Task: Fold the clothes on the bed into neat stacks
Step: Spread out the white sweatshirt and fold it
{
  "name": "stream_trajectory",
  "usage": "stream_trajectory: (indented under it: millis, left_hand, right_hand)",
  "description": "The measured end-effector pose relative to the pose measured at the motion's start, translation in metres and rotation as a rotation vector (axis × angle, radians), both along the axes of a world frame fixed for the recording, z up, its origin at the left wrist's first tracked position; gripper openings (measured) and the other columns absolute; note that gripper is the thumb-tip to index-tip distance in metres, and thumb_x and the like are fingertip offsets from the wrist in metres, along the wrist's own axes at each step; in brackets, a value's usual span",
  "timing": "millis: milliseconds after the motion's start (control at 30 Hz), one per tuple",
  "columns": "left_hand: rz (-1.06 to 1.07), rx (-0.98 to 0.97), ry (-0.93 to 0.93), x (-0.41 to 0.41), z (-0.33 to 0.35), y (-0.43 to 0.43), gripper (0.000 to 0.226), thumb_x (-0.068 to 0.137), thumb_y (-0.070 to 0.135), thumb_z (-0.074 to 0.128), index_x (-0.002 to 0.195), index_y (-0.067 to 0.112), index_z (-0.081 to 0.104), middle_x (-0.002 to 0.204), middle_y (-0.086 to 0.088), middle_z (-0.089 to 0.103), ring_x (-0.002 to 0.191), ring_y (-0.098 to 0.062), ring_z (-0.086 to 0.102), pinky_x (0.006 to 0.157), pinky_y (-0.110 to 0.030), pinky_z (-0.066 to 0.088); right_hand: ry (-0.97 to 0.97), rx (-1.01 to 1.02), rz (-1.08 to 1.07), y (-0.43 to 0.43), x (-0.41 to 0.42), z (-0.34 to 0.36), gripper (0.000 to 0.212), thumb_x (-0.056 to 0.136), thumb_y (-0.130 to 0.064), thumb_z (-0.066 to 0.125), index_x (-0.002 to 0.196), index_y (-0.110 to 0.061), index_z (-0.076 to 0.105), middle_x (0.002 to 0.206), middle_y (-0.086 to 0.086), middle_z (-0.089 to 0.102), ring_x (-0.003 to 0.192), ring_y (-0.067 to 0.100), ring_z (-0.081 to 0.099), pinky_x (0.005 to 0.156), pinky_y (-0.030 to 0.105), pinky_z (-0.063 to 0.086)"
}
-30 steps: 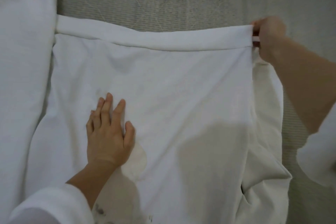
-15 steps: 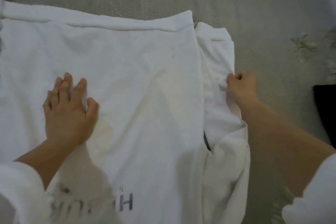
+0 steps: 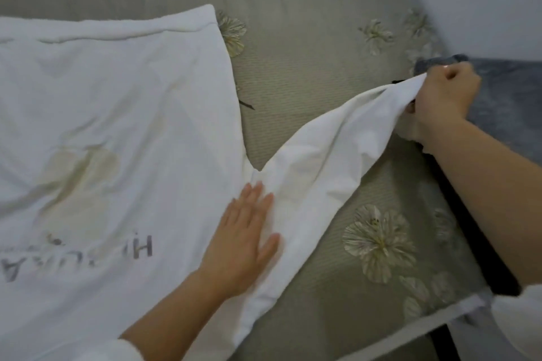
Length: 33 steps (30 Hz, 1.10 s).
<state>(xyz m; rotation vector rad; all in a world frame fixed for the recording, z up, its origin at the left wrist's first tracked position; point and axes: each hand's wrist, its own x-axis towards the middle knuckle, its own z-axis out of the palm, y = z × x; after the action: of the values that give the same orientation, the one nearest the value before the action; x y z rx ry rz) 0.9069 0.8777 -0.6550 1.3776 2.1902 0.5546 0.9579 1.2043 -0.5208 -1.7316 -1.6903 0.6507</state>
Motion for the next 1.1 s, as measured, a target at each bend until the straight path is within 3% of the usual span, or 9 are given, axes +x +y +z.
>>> stream_trajectory:
  millis: [167,300,433,533,667,733,833,967,1100]
  left_hand:
    - [-0.113,-0.2,0.043,0.064,-0.016,0.018,0.082,0.09,0.05,0.036,0.152,0.022,-0.011,0.152,0.003,-0.032,0.14,-0.015,-0.033,0.112,-0.033,-0.025]
    - [0.071,-0.082,-0.087,0.068,-0.005,0.019,0.055,0.099,0.028,0.032,0.15,0.037,0.014,0.152,0.01,-0.024,0.141,-0.015,-0.031,0.11,-0.027,-0.026]
    - [0.306,-0.085,-0.174,0.067,0.005,0.0,0.06,0.1,0.039,0.03,0.151,0.034,-0.001,0.156,-0.002,-0.026,0.143,-0.018,-0.026,0.111,-0.026,-0.019]
    - [0.302,-0.111,-0.33,0.061,0.008,-0.016,0.064,0.1,0.034,0.034,0.153,0.027,-0.001,0.159,0.003,-0.016,0.147,-0.013,-0.01,0.113,-0.019,-0.004]
    - [0.24,0.066,-0.446,0.05,0.016,-0.032,0.05,0.099,0.019,0.038,0.148,0.014,0.031,0.148,-0.002,0.034,0.132,-0.019,0.036,0.107,-0.023,0.03]
    - [0.204,0.076,-0.408,0.05,0.014,-0.041,0.042,0.099,0.018,0.04,0.14,0.01,0.044,0.135,-0.007,0.046,0.121,-0.02,0.042,0.098,-0.021,0.032]
    - [0.012,-0.007,-0.264,0.053,0.003,-0.05,0.047,0.098,0.021,0.043,0.142,0.007,0.04,0.142,-0.013,0.042,0.129,-0.025,0.036,0.108,-0.032,0.026]
    - [-0.233,-0.067,-0.27,0.042,-0.008,-0.071,0.057,0.094,0.014,0.049,0.148,0.015,0.032,0.155,-0.007,0.028,0.14,-0.023,0.028,0.114,-0.033,0.022]
    - [0.456,0.191,-0.444,-0.023,-0.002,-0.111,0.032,0.09,0.009,0.053,0.115,0.023,0.066,0.115,0.006,0.065,0.104,-0.005,0.058,0.091,-0.017,0.041]
  right_hand:
    - [0.057,0.031,0.03,-0.012,0.022,0.022,0.031,0.093,-0.019,0.045,0.065,-0.021,0.031,0.077,0.001,0.045,0.078,0.022,0.05,0.067,0.033,0.046]
    - [0.229,0.055,0.179,-0.047,0.004,0.04,0.026,0.09,-0.021,0.049,0.066,-0.02,0.037,0.077,0.005,0.047,0.073,0.025,0.052,0.063,0.05,0.055]
    - [0.358,0.228,0.468,-0.109,-0.06,0.061,0.031,0.091,-0.016,0.053,0.067,-0.021,0.034,0.065,-0.006,0.038,0.065,0.01,0.041,0.068,0.033,0.044]
    - [0.454,0.07,0.969,-0.169,-0.116,0.074,0.017,0.094,-0.013,0.054,0.078,-0.011,0.051,0.067,-0.006,0.049,0.059,-0.001,0.051,0.062,0.021,0.046]
    - [0.102,-0.252,1.547,-0.222,-0.154,0.068,0.018,0.094,-0.02,0.058,0.108,-0.016,0.068,0.099,-0.012,0.067,0.078,-0.015,0.057,0.073,0.006,0.043]
    - [-0.134,-0.221,1.519,-0.221,-0.149,0.042,0.023,0.094,-0.024,0.056,0.113,-0.019,0.068,0.112,-0.007,0.066,0.095,-0.002,0.059,0.088,0.017,0.046]
    - [-0.571,-0.292,1.362,-0.209,-0.113,-0.01,0.03,0.096,-0.027,0.05,0.124,-0.019,0.06,0.126,0.002,0.058,0.11,0.018,0.056,0.092,0.026,0.042]
    - [-0.974,-0.413,1.35,-0.215,-0.06,-0.075,0.06,0.092,-0.038,0.055,0.145,-0.024,0.032,0.152,0.005,0.028,0.136,0.023,0.03,0.105,0.033,0.033]
    - [-1.089,-0.315,1.304,-0.239,-0.036,-0.106,0.089,0.085,-0.052,0.058,0.151,-0.034,0.002,0.159,-0.002,-0.012,0.145,0.021,-0.005,0.115,0.047,0.014]
